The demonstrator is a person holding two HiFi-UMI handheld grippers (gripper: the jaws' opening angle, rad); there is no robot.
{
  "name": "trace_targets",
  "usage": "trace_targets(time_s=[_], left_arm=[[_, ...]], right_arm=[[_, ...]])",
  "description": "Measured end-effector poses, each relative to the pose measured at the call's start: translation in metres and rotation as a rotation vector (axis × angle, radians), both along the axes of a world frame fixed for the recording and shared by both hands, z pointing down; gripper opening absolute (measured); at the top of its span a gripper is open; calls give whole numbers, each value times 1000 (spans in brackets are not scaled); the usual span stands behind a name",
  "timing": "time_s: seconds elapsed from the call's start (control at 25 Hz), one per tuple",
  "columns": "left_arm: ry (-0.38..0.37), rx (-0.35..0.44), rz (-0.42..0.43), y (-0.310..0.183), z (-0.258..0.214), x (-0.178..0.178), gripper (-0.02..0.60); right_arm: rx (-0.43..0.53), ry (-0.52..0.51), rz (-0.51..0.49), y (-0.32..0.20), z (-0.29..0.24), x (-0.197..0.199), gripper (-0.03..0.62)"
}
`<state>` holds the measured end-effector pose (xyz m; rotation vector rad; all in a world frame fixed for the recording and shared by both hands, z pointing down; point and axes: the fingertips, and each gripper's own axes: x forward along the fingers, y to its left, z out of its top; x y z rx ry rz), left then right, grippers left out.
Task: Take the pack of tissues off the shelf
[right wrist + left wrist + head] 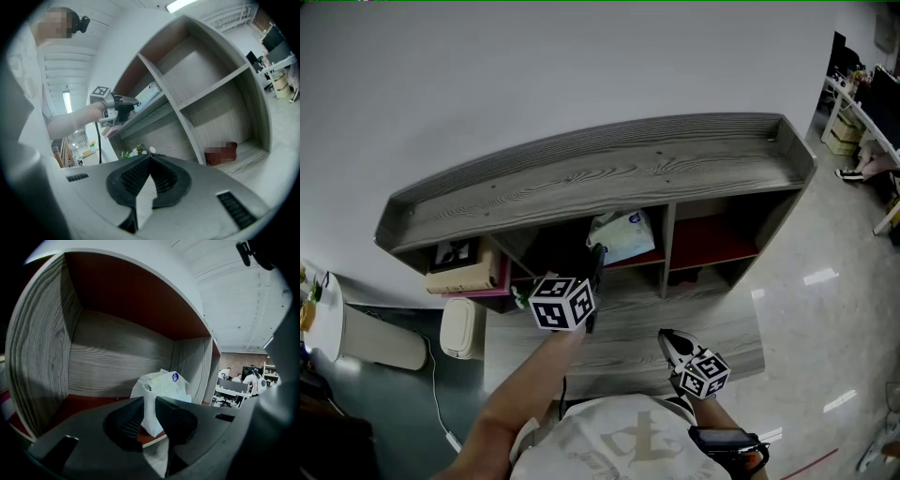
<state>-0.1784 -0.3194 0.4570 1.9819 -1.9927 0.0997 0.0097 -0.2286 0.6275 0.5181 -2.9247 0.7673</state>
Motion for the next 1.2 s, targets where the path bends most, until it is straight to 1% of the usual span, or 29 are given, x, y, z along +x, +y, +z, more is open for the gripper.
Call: trace_targets(time_s=[0.16,0.24,0.8,0.84,1.04,1.2], left_arm=[[0,13,-6,3,-1,0,89],[-2,23,-10,5,-2,-1,63],[-3,91,-7,23,-17,0,61],[-2,96,-4,24,-18,0,49],[11,113,28,34,-20,3,49],[29,128,30,46,-22,0,49]], right_arm=[[1,2,3,0,1,2,5],[0,3,2,1,2,3,5],[2,11,-16,9,3,2,5],[3,13,-16,9,3,1,5],[6,21,-24,16,2,-2,5],[15,30,-33,23,-2,-5,5]])
